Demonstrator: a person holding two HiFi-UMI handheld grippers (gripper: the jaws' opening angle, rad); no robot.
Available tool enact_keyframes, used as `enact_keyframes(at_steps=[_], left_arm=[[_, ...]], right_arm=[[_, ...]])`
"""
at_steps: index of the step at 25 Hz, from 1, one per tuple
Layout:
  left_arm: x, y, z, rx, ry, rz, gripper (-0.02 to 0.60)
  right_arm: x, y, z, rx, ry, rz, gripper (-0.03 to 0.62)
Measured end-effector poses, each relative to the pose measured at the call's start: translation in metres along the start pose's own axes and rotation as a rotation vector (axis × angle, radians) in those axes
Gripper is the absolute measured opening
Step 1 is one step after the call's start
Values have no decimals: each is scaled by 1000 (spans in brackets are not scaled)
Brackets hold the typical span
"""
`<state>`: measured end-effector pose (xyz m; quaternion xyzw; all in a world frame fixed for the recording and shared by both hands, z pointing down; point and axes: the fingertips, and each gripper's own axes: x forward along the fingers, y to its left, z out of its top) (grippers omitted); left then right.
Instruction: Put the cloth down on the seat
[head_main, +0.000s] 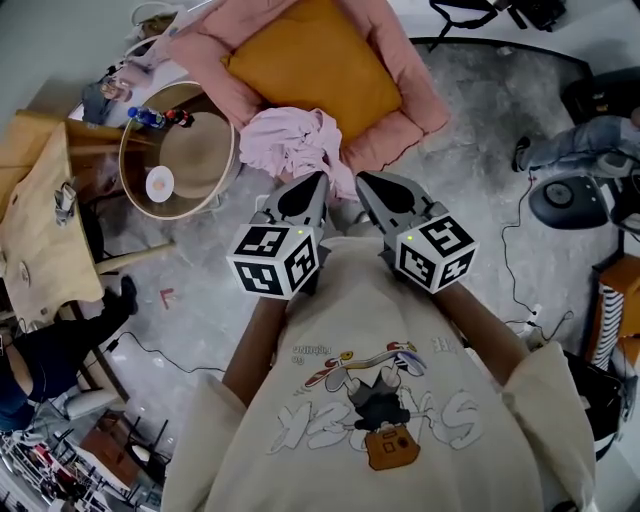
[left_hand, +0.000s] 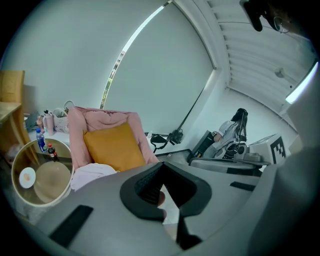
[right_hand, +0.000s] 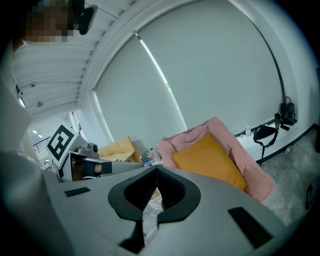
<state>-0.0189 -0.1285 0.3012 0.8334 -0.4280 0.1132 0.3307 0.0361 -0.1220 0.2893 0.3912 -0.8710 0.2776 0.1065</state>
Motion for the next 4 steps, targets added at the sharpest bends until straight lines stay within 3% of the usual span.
enact_keyframes(at_steps=[4], left_arm=[[-6,15,-4,-23,7,18,5]], right_arm=[[4,-5,-3,39,-11,-55,19]])
